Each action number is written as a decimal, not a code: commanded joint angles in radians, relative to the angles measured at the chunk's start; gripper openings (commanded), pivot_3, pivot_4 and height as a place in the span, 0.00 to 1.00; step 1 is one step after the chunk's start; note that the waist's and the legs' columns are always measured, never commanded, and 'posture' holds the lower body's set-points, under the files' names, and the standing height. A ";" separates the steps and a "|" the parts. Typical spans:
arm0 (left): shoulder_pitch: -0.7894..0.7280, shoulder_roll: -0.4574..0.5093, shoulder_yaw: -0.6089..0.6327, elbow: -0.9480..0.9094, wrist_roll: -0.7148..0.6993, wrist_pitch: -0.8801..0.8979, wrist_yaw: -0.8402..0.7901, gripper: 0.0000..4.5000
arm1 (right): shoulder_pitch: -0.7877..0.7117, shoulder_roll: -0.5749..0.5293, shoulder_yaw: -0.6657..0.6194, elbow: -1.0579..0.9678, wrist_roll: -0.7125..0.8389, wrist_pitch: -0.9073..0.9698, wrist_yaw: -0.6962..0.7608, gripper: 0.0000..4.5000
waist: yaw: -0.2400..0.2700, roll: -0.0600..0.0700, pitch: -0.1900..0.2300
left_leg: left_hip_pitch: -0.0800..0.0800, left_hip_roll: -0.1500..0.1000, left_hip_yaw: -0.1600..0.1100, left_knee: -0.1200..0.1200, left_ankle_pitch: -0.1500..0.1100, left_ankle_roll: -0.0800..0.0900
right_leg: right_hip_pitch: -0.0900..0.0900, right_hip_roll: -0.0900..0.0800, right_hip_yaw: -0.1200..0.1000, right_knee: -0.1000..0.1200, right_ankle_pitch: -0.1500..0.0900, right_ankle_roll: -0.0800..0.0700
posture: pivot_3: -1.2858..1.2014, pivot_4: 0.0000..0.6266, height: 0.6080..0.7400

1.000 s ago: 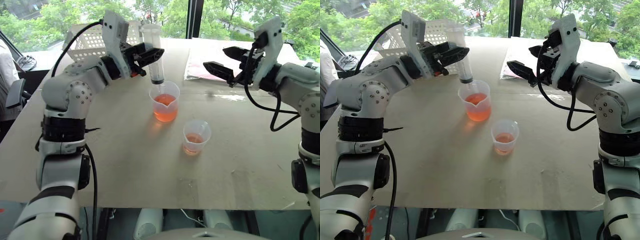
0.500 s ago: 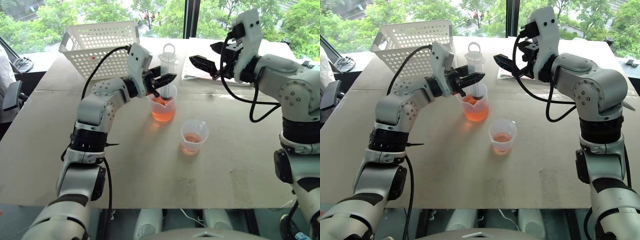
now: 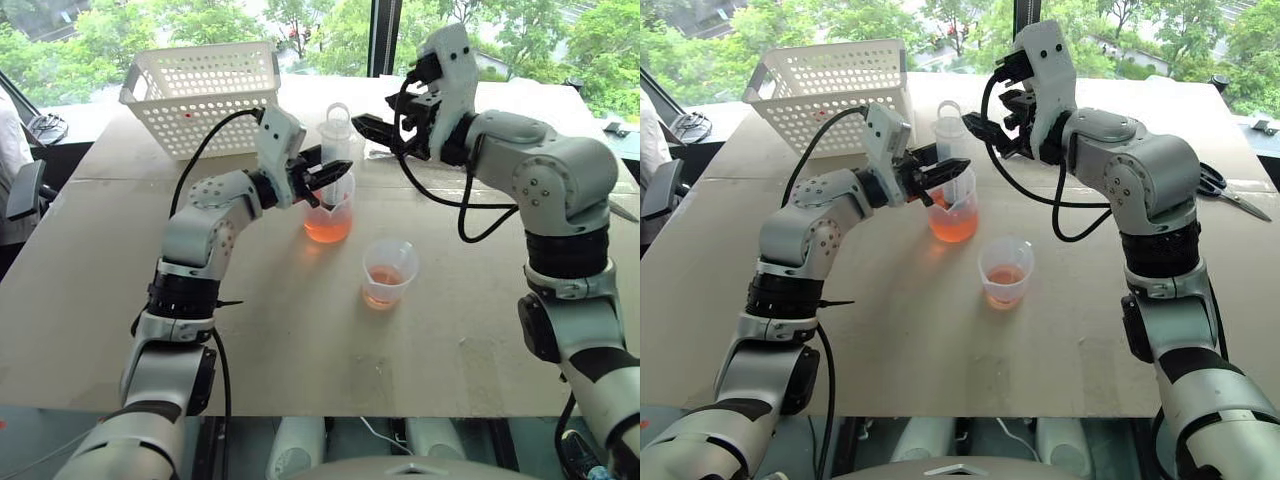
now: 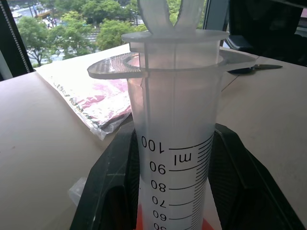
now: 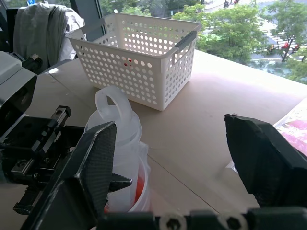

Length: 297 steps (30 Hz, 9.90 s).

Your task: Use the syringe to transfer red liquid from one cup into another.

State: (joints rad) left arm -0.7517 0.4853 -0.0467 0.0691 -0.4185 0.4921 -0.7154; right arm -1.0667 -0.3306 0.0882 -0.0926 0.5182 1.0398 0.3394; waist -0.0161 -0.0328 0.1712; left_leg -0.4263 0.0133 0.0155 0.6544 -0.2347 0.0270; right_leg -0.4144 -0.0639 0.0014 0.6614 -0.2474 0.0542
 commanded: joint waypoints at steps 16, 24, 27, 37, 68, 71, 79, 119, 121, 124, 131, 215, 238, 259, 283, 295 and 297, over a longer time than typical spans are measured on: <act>0.042 -0.009 0.023 -0.090 0.040 -0.020 0.000 0.30 | -0.045 0.091 -0.007 0.034 -0.066 -0.057 0.014 0.01 | 0.000 0.000 0.000 | 0.000 0.000 -0.001 0.000 0.000 0.000 | 0.000 0.000 -0.001 0.000 0.000 0.000 | 0.52 0.24 1.00; 0.058 -0.014 0.028 -0.063 0.044 -0.018 -0.008 0.30 | -0.075 0.117 -0.012 0.056 -0.093 -0.098 0.026 0.01 | 0.000 0.000 0.000 | 0.000 0.000 -0.001 0.000 0.000 0.000 | 0.000 0.000 -0.001 0.001 0.000 0.000 | 0.52 0.24 1.00; 0.071 -0.011 0.026 -0.060 0.048 -0.017 -0.018 0.30 | -0.105 0.124 -0.024 0.071 -0.098 -0.115 0.027 0.01 | -0.002 0.000 0.000 | 0.000 0.000 -0.001 0.000 0.000 0.000 | 0.000 0.000 -0.001 0.001 0.000 0.000 | 0.52 0.24 1.00; 0.086 -0.002 0.032 -0.069 0.044 -0.009 -0.038 0.30 | -0.171 0.137 -0.048 0.116 -0.107 -0.148 0.029 0.01 | 0.000 0.000 0.000 | 0.000 0.000 -0.001 0.000 0.000 0.000 | 0.000 0.000 -0.001 0.000 0.000 0.000 | 0.52 0.24 1.00; 0.068 -0.017 0.051 -0.100 0.024 0.009 -0.040 0.30 | -0.185 0.091 -0.019 0.130 -0.104 -0.166 0.120 0.01 | 0.000 0.001 0.000 | 0.000 0.000 -0.001 0.000 0.000 0.000 | 0.000 0.000 -0.001 0.000 0.000 0.000 | 0.52 0.24 1.00; 0.049 -0.025 0.058 -0.103 0.014 0.006 -0.041 0.30 | -0.147 0.070 -0.005 0.128 -0.117 -0.200 0.166 0.08 | 0.001 0.000 0.000 | 0.000 0.000 -0.001 0.000 0.000 0.000 | 0.000 0.000 -0.001 0.000 0.000 0.000 | 0.52 0.24 1.00; -0.003 -0.026 0.088 -0.074 -0.001 0.009 -0.048 0.30 | -0.054 0.011 -0.036 0.048 -0.111 -0.256 0.225 0.71 | 0.000 0.001 0.000 | 0.000 0.000 -0.002 0.000 0.000 0.000 | 0.000 0.000 -0.002 0.000 0.000 0.000 | 0.52 0.24 1.00; -0.040 -0.079 0.008 -0.312 -0.341 0.322 -0.169 0.30 | 0.435 -0.429 -0.508 -0.576 0.507 0.134 0.084 0.71 | 0.002 0.002 0.000 | 0.001 0.004 -0.002 0.002 0.000 0.000 | 0.002 0.001 -0.001 0.001 0.000 0.000 | 0.52 0.24 1.00; -0.033 -0.083 0.004 -0.307 -0.343 0.314 -0.180 0.30 | 0.427 -0.435 -0.505 -0.574 0.526 0.130 0.059 0.71 | 0.004 0.002 0.000 | 0.002 0.004 -0.002 0.002 0.000 0.000 | 0.003 0.002 -0.001 0.001 0.000 0.000 | 0.52 0.24 1.00; -0.012 -0.072 -0.026 -0.295 -0.297 0.260 -0.218 0.30 | 0.395 -0.448 -0.501 -0.572 0.596 0.150 0.011 0.71 | 0.005 0.002 0.000 | 0.002 0.004 -0.001 0.002 0.000 0.000 | 0.003 0.002 0.000 0.001 0.000 0.000 | 0.52 0.24 1.00; 0.018 -0.066 -0.077 -0.273 -0.195 0.130 -0.265 0.30 | 0.312 -0.453 -0.463 -0.542 0.770 0.163 -0.137 0.71 | 0.005 0.002 -0.001 | 0.001 0.005 -0.001 0.002 0.000 0.000 | 0.003 0.002 0.001 0.000 0.000 0.000 | 0.52 0.24 1.00; 0.021 -0.165 -0.046 -0.340 -0.153 0.110 -0.190 0.30 | 0.412 -0.561 -0.246 -0.509 0.820 0.003 0.017 0.57 | 0.007 0.003 -0.001 | -0.004 0.008 -0.004 0.013 -0.001 0.002 | 0.003 0.005 -0.002 0.001 0.000 0.000 | 0.52 0.24 1.00; -0.127 -0.162 0.328 -0.287 -0.650 0.539 0.229 0.30 | 0.698 -0.562 -0.445 -0.552 0.710 -0.263 0.303 0.86 | 0.012 0.003 -0.001 | -0.004 0.008 -0.005 0.014 -0.001 0.002 | 0.004 0.005 -0.003 0.001 0.001 0.001 | 0.52 0.24 1.00; -0.127 0.571 0.100 0.349 -0.716 1.065 0.394 0.30 | 1.070 -0.512 -0.474 -0.460 0.375 -0.642 0.825 0.86 | 0.031 0.002 0.000 | 0.012 0.008 -0.005 0.013 -0.001 0.001 | 0.019 0.006 -0.003 -0.001 -0.001 -0.001 | 0.52 0.24 1.00; 0.297 0.463 0.547 -0.331 -0.281 0.800 0.029 0.98 | 1.230 -0.528 -0.544 -0.485 0.287 -0.625 0.740 0.87 | 0.006 0.002 0.000 | 0.010 0.009 0.001 0.009 -0.002 0.001 | 0.013 -0.006 0.003 -0.002 0.000 0.001 | 0.52 0.24 1.00; 1.112 0.132 0.880 -0.767 -0.267 0.358 -0.103 0.98 | 1.364 -0.506 -0.577 -0.223 0.113 -0.786 0.842 0.87 | 0.032 0.003 -0.003 | 0.017 0.008 0.003 0.006 -0.002 0.002 | 0.019 -0.007 0.007 -0.005 -0.002 -0.005 | 0.52 0.24 1.00; 1.250 0.093 0.923 -0.724 -0.242 0.269 -0.165 0.98 | 1.420 -0.510 -0.591 -0.185 0.071 -0.830 0.878 0.87 | 0.030 0.004 -0.004 | 0.017 0.009 0.004 0.006 -0.002 0.002 | 0.019 -0.007 0.008 -0.005 -0.002 -0.005 | 0.52 0.24 1.00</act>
State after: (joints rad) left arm 0.4466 0.5919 0.8214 -0.6650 -0.6844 0.8358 -0.8342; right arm 0.3250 -0.8293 -0.4556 -0.2976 0.6148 0.2518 1.1835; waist 0.0138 -0.0290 0.1671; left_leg -0.4090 0.0218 0.0202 0.6602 -0.2371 0.0295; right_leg -0.3957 -0.0707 0.0095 0.6556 -0.2496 0.0495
